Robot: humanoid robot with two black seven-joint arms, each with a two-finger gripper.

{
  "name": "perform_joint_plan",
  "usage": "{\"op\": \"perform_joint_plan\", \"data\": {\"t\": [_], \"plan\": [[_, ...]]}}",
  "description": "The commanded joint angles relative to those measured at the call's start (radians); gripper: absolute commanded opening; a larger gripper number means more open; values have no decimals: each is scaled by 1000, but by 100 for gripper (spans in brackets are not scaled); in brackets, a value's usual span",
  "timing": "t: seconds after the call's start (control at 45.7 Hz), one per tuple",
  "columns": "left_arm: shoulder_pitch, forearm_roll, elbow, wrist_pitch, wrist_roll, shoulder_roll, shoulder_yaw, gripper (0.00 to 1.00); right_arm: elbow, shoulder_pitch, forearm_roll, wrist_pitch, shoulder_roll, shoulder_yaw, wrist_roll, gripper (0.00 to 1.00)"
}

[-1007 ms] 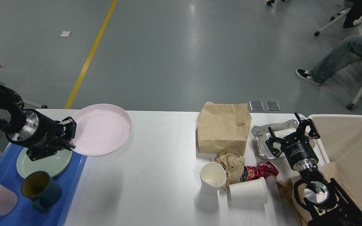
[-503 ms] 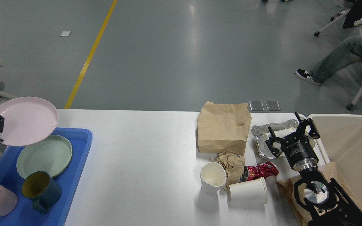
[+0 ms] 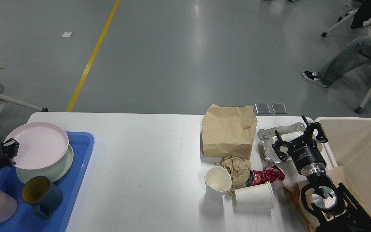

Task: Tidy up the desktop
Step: 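Lift the pink plate and lay it on the green plate in the tray, then open the left gripper and withdraw it above the tray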

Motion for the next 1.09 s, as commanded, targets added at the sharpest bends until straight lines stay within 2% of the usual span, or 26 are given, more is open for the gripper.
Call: {"op": "perform_joint_plan", "data": {"t": [0.0,0.175,0.263,0.372,0.482,0.635,0.788,0.919,0.985,1.072], "plan": [[19,9,-1,30,10,-14,-1,0,-1,0,0,0,0,0,0,100],[23,33,0,61,10,-14,-9,0,-1,0,0,0,0,0,0,100],[23,33,-3,50,9,-14,-11,0,-1,0,0,-1,0,0,0,100],[23,33,-6,45,9,-16,-14,5,-1,0,0,0,0,0,0,100],[23,33,-6,47,9,-16,-15,18,-1,0,0,-1,0,0,0,100],[23,33,-4,64,7,-14,-15,53,-1,0,0,0,0,0,0,100],[22,33,-1,64,7,-13,-17,73,-1,0,0,0,0,0,0,100],[10,33,5,61,9,-3,-26,84,-1,0,0,0,0,0,0,100],[-3,33,8,52,9,-2,-53,94,-1,0,0,-1,0,0,0,100],[-20,33,9,52,-1,3,-128,96,-1,0,0,0,0,0,0,100]]}}
